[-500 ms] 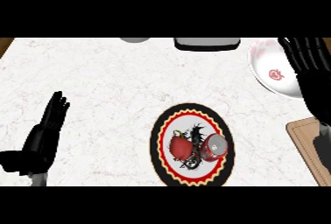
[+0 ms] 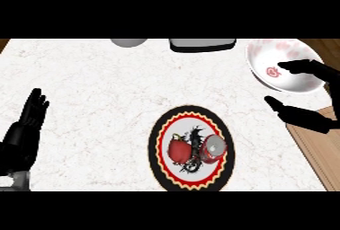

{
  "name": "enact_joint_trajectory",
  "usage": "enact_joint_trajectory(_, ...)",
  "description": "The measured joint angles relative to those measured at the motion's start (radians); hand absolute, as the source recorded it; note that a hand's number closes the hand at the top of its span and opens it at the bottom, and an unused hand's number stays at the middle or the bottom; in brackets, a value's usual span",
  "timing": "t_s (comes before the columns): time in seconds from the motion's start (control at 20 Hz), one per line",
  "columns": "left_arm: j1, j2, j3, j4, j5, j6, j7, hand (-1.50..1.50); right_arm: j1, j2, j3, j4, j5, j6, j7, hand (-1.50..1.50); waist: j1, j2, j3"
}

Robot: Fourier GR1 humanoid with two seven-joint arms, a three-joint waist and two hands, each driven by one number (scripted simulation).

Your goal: Pick the bell pepper from the plate and place it in the bowl

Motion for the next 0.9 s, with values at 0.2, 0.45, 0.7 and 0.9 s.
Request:
enact_joint_trajectory(0.2,0.020,0.014,0.022,0.012,0.002,0.013,0.024,0.00,0.090,-0.010,0.041,-0.036,0.179,-0.117,0.142,-1.50,-0.029,-0.014,0.007)
enact_joint_trajectory(0.45,0.019,0.029,0.034,0.013,0.005,0.014,0.046,0.00,0.195,0.012,0.153,-0.130,0.409,-0.193,0.318,-1.50,-0.032,-0.016,0.011)
enact_joint_trajectory(0.7,0.006,0.034,0.033,0.003,0.008,0.009,0.070,0.00,0.257,0.063,0.236,-0.240,0.643,-0.203,0.543,-1.50,-0.016,-0.011,0.013)
enact_joint_trajectory(0.9,-0.019,0.044,0.029,-0.004,0.010,-0.002,0.094,0.00,0.241,0.112,0.297,-0.335,0.819,-0.108,0.722,-1.50,0.014,-0.004,0.013)
